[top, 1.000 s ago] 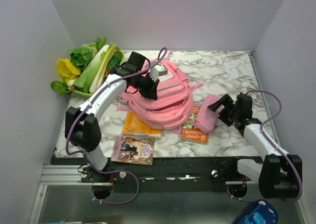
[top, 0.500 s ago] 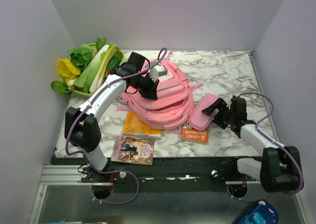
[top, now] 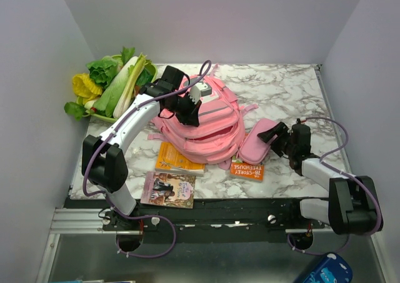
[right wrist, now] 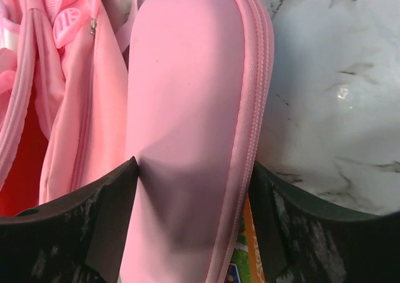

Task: Pack the student bag
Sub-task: Pick up the stationery from the center of the board, then place the stationery in the student bag.

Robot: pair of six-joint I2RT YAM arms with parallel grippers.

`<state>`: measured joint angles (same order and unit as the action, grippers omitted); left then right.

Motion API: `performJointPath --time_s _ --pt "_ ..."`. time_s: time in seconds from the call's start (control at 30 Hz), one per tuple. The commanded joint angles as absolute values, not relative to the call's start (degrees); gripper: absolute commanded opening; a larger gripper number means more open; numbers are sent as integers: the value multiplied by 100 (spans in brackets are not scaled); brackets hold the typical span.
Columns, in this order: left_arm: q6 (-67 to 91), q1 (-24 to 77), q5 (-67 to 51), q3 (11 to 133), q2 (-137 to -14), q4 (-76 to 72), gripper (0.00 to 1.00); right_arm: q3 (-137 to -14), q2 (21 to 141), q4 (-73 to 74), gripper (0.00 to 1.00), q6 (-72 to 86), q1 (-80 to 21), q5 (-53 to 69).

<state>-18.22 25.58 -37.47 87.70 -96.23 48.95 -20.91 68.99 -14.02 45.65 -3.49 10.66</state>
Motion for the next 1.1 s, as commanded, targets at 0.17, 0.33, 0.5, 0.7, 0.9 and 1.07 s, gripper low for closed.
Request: performJointPath --time_s 0.17,0.33,0.5,0.7,0.9,1.07 --pt "-1881 2584 -4105 8930 -9483 4957 0 -1793 6954 -2418 45 4896 -518 1092" --pt "-1872 2584 -4139 9017 -9501 4948 0 -2144 5488 -1129 36 4527 -598 431" --pt "-1846 2584 -4184 9114 -9484 4922 0 -2390 4852 -598 29 4569 -598 869" --pt "-1697 2584 -4192 9070 -9334 4562 0 -2241 5342 -983 21 5659 -1080 2301" --pt "-1451 2584 -4280 8991 -9237 4061 0 -2398 5967 -1696 19 6257 -1942 2847" --pt "-1345 2584 -4491 8869 -9001 3728 0 -2619 6730 -1827 18 6731 -2083 3417"
